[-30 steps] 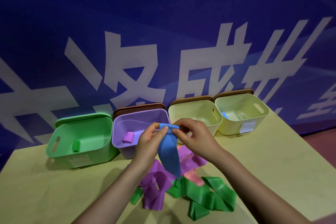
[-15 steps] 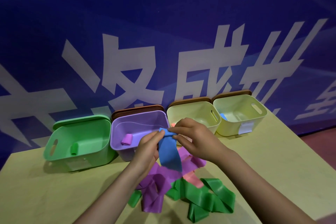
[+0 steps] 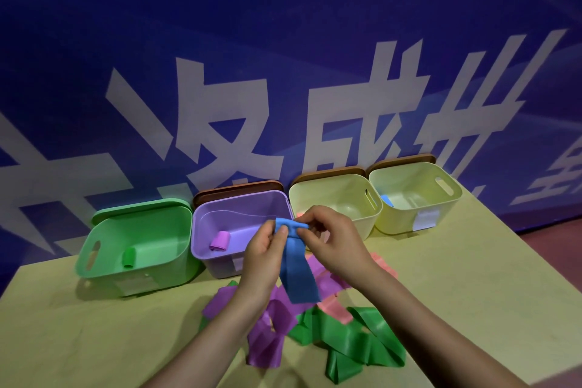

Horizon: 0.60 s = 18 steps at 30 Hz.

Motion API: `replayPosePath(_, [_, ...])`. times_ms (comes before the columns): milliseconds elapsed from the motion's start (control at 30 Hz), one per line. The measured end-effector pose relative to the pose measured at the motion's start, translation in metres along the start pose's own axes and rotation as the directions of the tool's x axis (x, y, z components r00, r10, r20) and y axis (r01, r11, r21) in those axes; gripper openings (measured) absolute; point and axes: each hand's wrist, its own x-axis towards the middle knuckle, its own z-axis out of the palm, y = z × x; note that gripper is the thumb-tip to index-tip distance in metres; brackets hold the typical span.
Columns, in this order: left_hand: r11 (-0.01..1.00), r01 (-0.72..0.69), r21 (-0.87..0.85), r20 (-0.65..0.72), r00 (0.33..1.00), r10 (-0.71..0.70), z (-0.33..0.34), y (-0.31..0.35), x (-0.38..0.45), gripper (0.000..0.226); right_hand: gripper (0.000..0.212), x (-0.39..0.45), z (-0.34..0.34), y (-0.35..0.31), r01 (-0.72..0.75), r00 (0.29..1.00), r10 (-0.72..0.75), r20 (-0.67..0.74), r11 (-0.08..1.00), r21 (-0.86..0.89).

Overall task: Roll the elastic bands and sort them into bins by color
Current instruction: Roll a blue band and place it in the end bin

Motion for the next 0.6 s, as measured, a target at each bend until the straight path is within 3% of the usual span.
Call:
replayPosePath(100, [0.999, 0.032, -0.022, -0.012, 0.999, -0.032, 0.0, -0.002, 0.001, 0.019, 0.004, -0.003, 0.0, 0.001, 0.159, 0.987, -0.16, 0.007, 0.975, -0.158])
replayPosePath(200, [0.99, 0.1, -0.104, 0.026, 0.995, -0.098, -0.002, 0.0, 0.005, 0.02, 0.003, -0.001, -0.006, 0.002, 0.251, 0.968, -0.246, 0.053, 0.945, -0.209])
replayPosePath(333, [0.915, 0.243, -0.322, 0.204, 0.962, -0.183, -0.006, 0.002, 0.007, 0.019, 0.007, -0.005, -0.016, 0.009, 0.213, 0.977, -0.212, 0.023, 0.967, -0.141])
replayPosePath(600, [0.905, 0.337, -0.261, 0.192, 0.937, -0.293, -0.007, -0.006, 0.003, 0.021, 0.015, -0.01, -0.013, 0.014, 0.208, 0.978, -0.21, 0.01, 0.962, -0.177])
